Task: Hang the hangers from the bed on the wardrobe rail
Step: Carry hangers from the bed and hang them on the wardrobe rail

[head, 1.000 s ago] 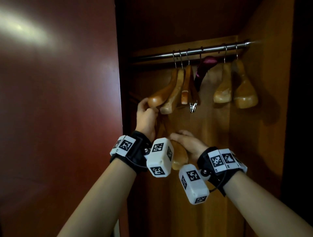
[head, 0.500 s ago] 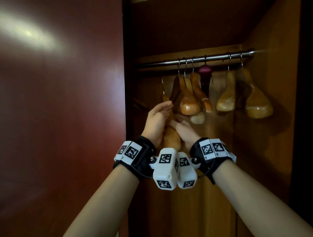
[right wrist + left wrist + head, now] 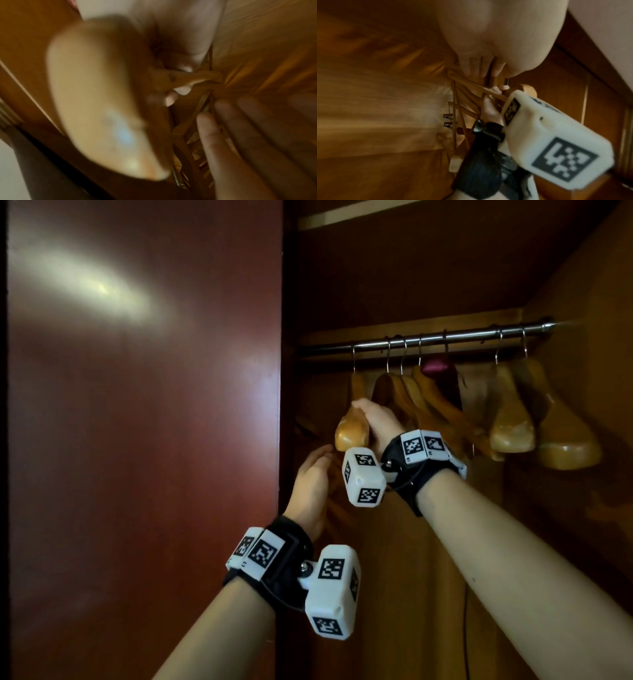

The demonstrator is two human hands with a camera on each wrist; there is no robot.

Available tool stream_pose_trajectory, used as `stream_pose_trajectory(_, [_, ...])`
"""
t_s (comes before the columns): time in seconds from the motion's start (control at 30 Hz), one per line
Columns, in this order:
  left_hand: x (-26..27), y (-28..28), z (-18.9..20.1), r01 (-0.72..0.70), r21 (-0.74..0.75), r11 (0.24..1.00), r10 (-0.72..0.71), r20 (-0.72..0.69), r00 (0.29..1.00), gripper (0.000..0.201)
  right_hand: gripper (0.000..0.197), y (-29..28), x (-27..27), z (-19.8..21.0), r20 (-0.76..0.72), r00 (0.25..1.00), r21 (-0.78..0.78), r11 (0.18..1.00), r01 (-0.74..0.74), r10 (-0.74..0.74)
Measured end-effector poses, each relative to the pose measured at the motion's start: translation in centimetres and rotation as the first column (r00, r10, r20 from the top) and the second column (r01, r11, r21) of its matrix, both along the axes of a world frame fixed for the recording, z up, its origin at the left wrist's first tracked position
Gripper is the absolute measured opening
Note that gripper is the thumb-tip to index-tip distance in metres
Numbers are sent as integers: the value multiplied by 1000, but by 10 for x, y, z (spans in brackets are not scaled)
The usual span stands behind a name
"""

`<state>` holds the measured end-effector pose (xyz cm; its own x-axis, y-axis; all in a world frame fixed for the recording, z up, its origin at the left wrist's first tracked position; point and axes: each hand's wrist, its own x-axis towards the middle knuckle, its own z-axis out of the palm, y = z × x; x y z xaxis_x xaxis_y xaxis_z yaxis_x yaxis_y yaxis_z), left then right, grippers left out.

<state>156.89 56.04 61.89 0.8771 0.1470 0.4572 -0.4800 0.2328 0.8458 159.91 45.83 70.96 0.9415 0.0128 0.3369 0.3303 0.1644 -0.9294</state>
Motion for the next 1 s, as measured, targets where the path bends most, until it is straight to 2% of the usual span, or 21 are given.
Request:
stream_pose_trajectory(0.13, [6, 3, 1, 1, -39, 999, -2, -5, 1000, 38, 23, 0, 5, 6, 33, 997, 15, 998, -68, 68])
stream_pose_trajectory(0.4, [14, 7, 7, -3, -80, 997, 3, 2, 1000, 37, 19, -3, 10, 13, 84, 982, 97, 980, -175, 167])
stream_pose_trajectory(0.47, [15, 7, 9, 1, -80, 997, 0, 12, 1000, 36, 27, -4, 7, 16, 73, 987, 80, 985, -152, 146])
stream_pose_trajectory(0.8, [16, 1, 8, 13, -56, 998, -11, 35, 999, 33, 17, -19, 5, 30, 88, 990, 75, 991, -115, 108])
stream_pose_trajectory(0.9, [15, 3, 7, 13, -67, 998, -11, 33, 999, 32, 41, -18, 14, 26, 112, 992, 57, 997, -57, 50])
stream_pose_trajectory(1.0, [13, 4, 6, 16, -72, 997, -14, 31, 999, 33, 41, -15, 22, 21, 97, 995, 26, 1000, -13, 10])
